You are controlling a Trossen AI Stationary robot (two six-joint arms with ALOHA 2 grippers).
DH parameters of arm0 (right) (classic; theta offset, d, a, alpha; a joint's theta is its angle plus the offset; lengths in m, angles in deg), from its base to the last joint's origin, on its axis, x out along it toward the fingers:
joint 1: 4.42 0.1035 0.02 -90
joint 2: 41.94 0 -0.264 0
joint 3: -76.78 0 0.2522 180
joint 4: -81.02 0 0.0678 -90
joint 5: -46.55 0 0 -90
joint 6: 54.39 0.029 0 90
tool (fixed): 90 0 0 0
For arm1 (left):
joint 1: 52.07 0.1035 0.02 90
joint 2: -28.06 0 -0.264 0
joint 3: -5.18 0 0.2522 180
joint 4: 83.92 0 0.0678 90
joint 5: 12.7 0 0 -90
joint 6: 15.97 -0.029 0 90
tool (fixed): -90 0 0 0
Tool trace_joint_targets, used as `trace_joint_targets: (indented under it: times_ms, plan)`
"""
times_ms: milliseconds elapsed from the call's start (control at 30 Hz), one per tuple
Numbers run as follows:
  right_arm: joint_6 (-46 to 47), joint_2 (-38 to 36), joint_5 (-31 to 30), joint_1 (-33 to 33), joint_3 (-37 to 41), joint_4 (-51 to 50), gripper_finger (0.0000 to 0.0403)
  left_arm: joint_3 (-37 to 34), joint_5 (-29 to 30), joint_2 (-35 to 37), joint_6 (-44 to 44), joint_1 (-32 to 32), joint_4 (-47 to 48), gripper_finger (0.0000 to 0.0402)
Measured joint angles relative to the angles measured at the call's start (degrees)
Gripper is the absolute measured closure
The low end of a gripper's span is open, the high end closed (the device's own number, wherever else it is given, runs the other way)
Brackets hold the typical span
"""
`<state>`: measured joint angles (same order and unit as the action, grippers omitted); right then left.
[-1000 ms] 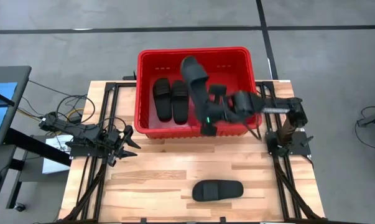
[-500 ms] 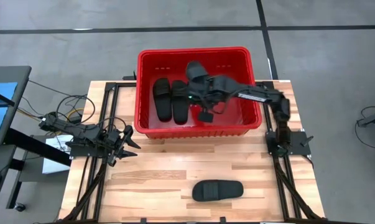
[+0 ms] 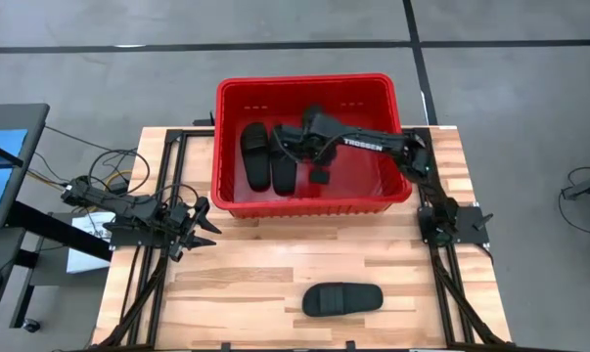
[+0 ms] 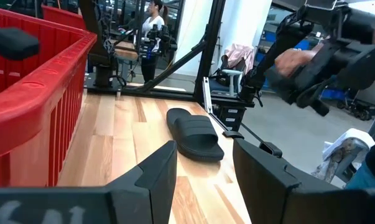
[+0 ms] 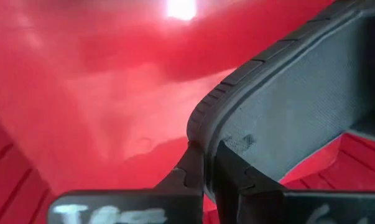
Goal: Pick and place slides into bin
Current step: Put the black slipper into the bin
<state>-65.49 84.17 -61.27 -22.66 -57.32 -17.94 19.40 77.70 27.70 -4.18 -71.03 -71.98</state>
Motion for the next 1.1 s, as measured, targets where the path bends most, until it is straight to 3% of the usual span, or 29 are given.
trace_joint_targets:
  times_ms: [333, 1100]
  plan:
    - [-2.4, 2.7, 3.39, -2.45, 0.0, 1.36, 0.0402, 0.01, 0.0, 0.0, 0.0, 0.01, 0.01, 0.0253]
    - [7.66, 2.66, 11.98, -0.74, 0.0, 0.04, 0.0403, 0.0, 0.0, 0.0, 0.0, 0.01, 0.02, 0.0253]
